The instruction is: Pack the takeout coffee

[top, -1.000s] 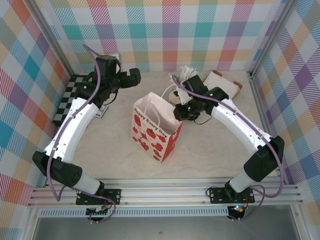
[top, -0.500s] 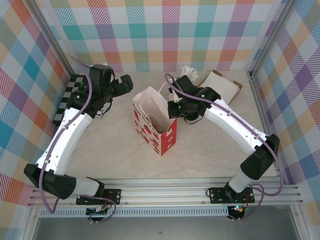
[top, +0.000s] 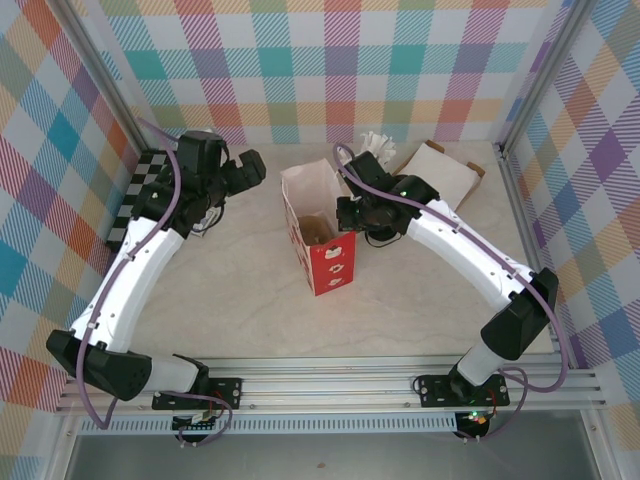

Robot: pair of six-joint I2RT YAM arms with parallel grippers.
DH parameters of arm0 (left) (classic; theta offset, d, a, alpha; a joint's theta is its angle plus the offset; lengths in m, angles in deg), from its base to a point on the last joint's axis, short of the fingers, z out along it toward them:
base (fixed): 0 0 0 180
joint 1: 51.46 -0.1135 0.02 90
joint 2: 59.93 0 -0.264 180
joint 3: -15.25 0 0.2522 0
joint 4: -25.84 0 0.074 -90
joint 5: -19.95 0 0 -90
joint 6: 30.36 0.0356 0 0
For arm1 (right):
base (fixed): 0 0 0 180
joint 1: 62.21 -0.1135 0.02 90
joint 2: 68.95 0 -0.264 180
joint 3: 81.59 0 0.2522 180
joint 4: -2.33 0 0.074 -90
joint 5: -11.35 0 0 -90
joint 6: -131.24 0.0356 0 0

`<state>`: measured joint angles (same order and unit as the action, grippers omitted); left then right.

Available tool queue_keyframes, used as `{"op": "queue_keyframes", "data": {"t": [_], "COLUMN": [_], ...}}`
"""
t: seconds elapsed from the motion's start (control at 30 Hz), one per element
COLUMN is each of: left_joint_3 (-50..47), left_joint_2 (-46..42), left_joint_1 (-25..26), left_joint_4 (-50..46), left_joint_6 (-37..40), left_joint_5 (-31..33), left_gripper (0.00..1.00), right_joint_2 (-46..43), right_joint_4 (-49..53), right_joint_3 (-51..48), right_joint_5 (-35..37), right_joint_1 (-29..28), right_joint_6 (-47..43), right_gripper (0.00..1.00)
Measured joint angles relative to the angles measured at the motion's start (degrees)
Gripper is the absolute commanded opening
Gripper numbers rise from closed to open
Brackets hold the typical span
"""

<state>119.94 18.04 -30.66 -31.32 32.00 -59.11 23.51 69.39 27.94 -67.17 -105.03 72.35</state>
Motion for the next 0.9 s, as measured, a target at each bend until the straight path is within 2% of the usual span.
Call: {"op": "queue_keyframes", "data": {"t": [0.3, 0.57, 0.77, 0.9], "left_joint_3": [0.00, 0.00, 0.00, 0.00], "left_joint_2": [1.86, 1.86, 2.34, 2.69], "left_joint_1": [0.00, 0.00, 0.00, 0.00], "left_joint_4": [-0.02, -0.02, -0.04, -0.02], "left_joint_6": [-0.04, -0.70, -1.09, -1.14], "left_joint_5": [-1.03, -0.81, -0.81, -0.81], "left_gripper": [1.00, 1.00, 1.00, 1.00], "right_joint_2": [1.57, 1.95, 3.19, 2.95], "right_joint_4": [-0.83, -2.34, -2.25, -2.25], "right_joint_3": [-0.46, -0.46, -0.39, -0.28], "right_joint_5": [-2.19, -4.48, -4.46, -4.70], "right_joint_1": [-0.09, -0.37, -0.42, -0.42], "right_joint_6": [-0.59, -5.09, -6.10, -6.36], "right_gripper": [0.13, 0.13, 0.27, 0.44]}}
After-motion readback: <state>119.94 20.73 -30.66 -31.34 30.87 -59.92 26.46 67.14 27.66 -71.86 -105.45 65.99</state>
